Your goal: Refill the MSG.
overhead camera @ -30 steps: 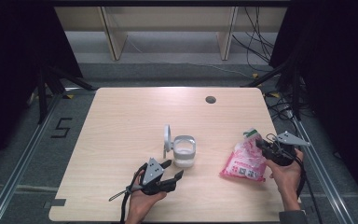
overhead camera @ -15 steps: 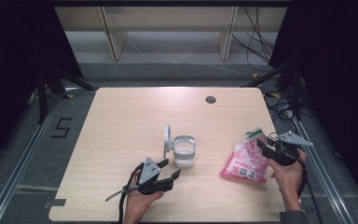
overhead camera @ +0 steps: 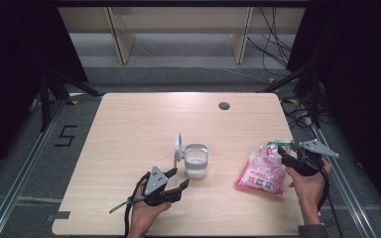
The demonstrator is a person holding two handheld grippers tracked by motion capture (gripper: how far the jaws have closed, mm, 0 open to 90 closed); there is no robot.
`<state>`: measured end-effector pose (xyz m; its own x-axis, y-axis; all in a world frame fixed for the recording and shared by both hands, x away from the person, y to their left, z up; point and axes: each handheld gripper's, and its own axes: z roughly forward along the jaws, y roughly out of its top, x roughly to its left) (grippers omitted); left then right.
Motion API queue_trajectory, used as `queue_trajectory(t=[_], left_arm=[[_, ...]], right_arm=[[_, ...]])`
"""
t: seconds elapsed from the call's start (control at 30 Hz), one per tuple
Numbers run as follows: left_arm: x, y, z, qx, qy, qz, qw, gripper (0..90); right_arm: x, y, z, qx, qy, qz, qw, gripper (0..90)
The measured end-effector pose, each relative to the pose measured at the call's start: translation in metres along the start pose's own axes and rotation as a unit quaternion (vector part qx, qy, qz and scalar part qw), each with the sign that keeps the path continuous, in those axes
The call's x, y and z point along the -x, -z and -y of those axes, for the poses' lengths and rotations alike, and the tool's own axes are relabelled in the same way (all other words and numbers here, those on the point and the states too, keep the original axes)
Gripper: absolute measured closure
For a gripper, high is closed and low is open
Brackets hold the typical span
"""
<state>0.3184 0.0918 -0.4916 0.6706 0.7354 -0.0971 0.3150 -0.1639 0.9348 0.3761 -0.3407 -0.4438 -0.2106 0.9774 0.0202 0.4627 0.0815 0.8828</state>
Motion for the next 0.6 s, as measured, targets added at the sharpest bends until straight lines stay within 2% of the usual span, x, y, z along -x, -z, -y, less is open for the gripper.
queue_trajectory(t=[0.03, 0.1, 0.17, 0.2, 0.23, 0.27, 0.33, 0.4, 0.43, 0.5, 0.6], left_arm=[[0.000, 0.000, 0.000, 0.001, 0.000, 0.000, 1.0000, 42.0], [-0.001, 0.001, 0.000, 0.002, 0.002, -0.002, 1.0000, 42.0], [-0.002, 0.001, 0.000, 0.000, 0.001, -0.003, 1.0000, 42.1], [-0.002, 0.001, 0.000, 0.002, 0.003, -0.003, 1.0000, 42.2], [-0.003, 0.001, 0.000, 0.004, 0.002, -0.001, 1.0000, 42.2], [-0.003, 0.002, 0.000, 0.003, 0.002, -0.004, 1.0000, 42.3], [-0.004, 0.003, 0.000, 0.002, 0.002, -0.007, 1.0000, 42.3], [-0.005, 0.004, -0.001, 0.003, 0.003, -0.008, 1.0000, 42.2], [-0.006, 0.004, -0.001, 0.005, 0.003, -0.006, 1.0000, 42.1], [-0.007, 0.004, -0.001, 0.003, 0.004, -0.008, 1.0000, 42.1], [-0.008, 0.006, -0.001, 0.001, 0.003, -0.013, 0.9999, 42.0]], right_arm=[[0.003, 0.000, -0.001, 0.007, 0.015, 0.000, 0.9999, 50.2], [0.000, 0.002, -0.002, 0.009, 0.000, 0.000, 1.0000, 50.2], [0.000, 0.003, -0.002, 0.016, 0.009, -0.010, 0.9998, 50.2], [-0.001, 0.003, -0.003, 0.019, 0.017, -0.003, 0.9997, 50.1], [-0.006, 0.005, -0.003, 0.015, -0.001, -0.006, 0.9999, 49.9], [-0.007, 0.005, -0.004, 0.017, 0.009, -0.014, 0.9997, 49.7], [-0.013, 0.006, -0.004, 0.017, 0.007, -0.023, 0.9996, 48.9], [-0.017, 0.004, -0.004, 0.026, 0.027, -0.038, 0.9986, 47.8], [-0.025, 0.005, -0.003, 0.016, 0.016, -0.042, 0.9989, 47.5], [-0.030, 0.002, -0.002, 0.013, 0.031, -0.058, 0.9977, 47.5], [-0.043, 0.001, -0.002, 0.003, 0.039, -0.082, 0.9959, 46.7]])
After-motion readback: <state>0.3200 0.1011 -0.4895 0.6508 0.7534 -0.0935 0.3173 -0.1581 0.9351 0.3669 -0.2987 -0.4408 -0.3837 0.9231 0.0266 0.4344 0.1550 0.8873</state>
